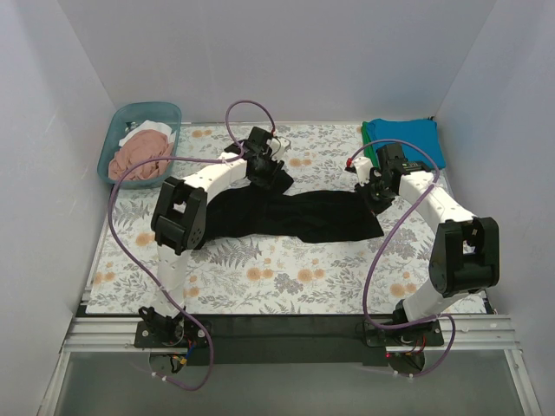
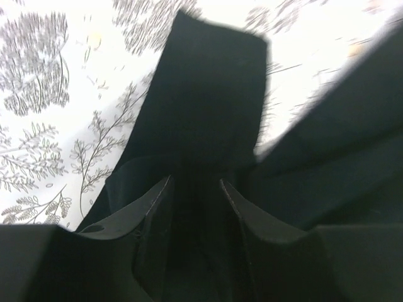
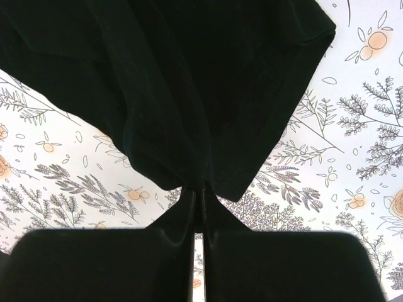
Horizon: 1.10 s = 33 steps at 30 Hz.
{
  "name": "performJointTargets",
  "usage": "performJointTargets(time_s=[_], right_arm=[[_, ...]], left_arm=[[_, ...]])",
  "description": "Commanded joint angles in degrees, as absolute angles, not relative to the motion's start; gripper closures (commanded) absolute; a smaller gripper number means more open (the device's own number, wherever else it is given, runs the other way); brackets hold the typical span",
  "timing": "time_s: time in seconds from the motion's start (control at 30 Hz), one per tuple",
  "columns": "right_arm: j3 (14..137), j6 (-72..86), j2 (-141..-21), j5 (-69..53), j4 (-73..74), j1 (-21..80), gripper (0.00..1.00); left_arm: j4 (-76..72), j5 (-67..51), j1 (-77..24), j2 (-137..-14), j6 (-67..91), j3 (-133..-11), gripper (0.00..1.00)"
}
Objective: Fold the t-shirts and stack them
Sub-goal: Flatten the tshirt out
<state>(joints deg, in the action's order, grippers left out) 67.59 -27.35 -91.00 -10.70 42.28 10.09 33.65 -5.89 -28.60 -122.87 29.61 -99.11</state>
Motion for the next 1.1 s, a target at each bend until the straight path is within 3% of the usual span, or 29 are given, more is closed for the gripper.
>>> performJointTargets(time_s=[0.0,0.43,1.07], right_arm=[[67.24,-27.86,-91.32,-11.51,42.28,9.76,0.99],[67.15,-28.04,-91.85,-11.95,42.27,9.49,0.99],[67.94,-28.21,-92.9,-11.78,42.19,9.23,0.99]], left_arm=[[35.68,-0.79,-28.3,-122.87,28.66,-101.69,0.65],[34.54,6.42,-27.42,-125.07,27.95,-102.13,0.66],[38.32,1.93,-26.46,-127.09,27.6,-103.54,0.67]])
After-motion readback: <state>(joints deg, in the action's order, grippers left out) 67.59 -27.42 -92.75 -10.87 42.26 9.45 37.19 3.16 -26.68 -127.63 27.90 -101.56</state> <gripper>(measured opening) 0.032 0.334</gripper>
